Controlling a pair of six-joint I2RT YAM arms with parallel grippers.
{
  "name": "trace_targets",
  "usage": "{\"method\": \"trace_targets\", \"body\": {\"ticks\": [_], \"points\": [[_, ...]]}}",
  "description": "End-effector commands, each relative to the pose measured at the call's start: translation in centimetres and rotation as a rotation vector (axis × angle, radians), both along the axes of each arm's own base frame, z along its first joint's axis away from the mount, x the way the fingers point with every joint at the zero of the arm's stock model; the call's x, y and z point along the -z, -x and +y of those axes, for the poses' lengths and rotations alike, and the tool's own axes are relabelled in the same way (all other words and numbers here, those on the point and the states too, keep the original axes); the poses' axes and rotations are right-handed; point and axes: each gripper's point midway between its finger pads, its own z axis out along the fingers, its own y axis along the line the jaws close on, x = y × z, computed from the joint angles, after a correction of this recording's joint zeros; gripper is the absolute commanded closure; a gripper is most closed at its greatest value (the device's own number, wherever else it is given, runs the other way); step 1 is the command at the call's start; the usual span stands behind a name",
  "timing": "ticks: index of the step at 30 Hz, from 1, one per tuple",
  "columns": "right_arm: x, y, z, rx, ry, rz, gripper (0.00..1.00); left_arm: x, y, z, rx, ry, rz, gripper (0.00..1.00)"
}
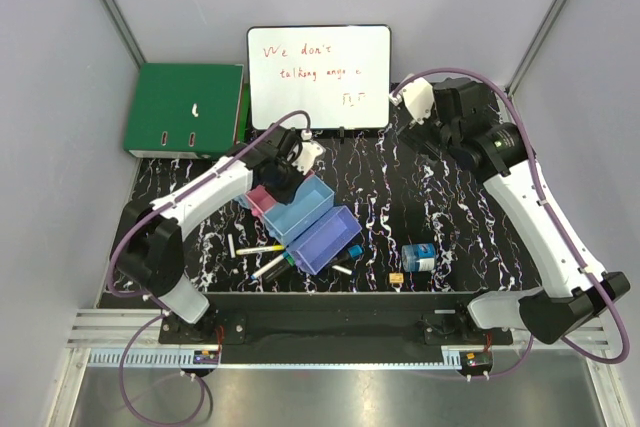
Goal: Sort the stationery into containers
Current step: Move the storage box to the center of the board.
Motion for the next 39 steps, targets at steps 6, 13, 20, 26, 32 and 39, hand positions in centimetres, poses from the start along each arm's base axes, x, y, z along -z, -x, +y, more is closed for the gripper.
{"method": "trace_targets", "body": {"ticks": [6, 13, 20, 26, 32, 39], "points": [[-1.2, 0.5, -0.5, 0.023, -0.036, -0.043, 0.00, -6.0, -1.7, -2.1, -0.068, 0.115, -0.083, 1.00], [-1.4, 0.4, -0.6, 0.028, -0.038, -0.046, 0.00, -5.2, -3.2, -3.6, -0.108, 0.116, -0.052, 1.00], [-1.5, 0.3, -0.5, 0.026, -0.039, -0.049, 0.00, -4.3, -5.4, -5.0, -0.144, 0.115, -0.037, 1.00], [-1.0, 0.4, -0.4, 0.021, -0.035, -0.035, 0.00, -2.5, -7.3, -5.6, -0.176, 0.098, -0.037, 1.00], [-0.6, 0.5, -0.3, 0.016, -0.037, -0.025, 0.00, -0.2, -8.2, -6.0, -0.263, 0.099, 0.003, 1.00], [0.5, 0.5, -0.1, 0.016, -0.038, 0.001, 0.00, 1.1, -10.0, -6.8, -0.360, 0.128, 0.041, 1.00]]}}
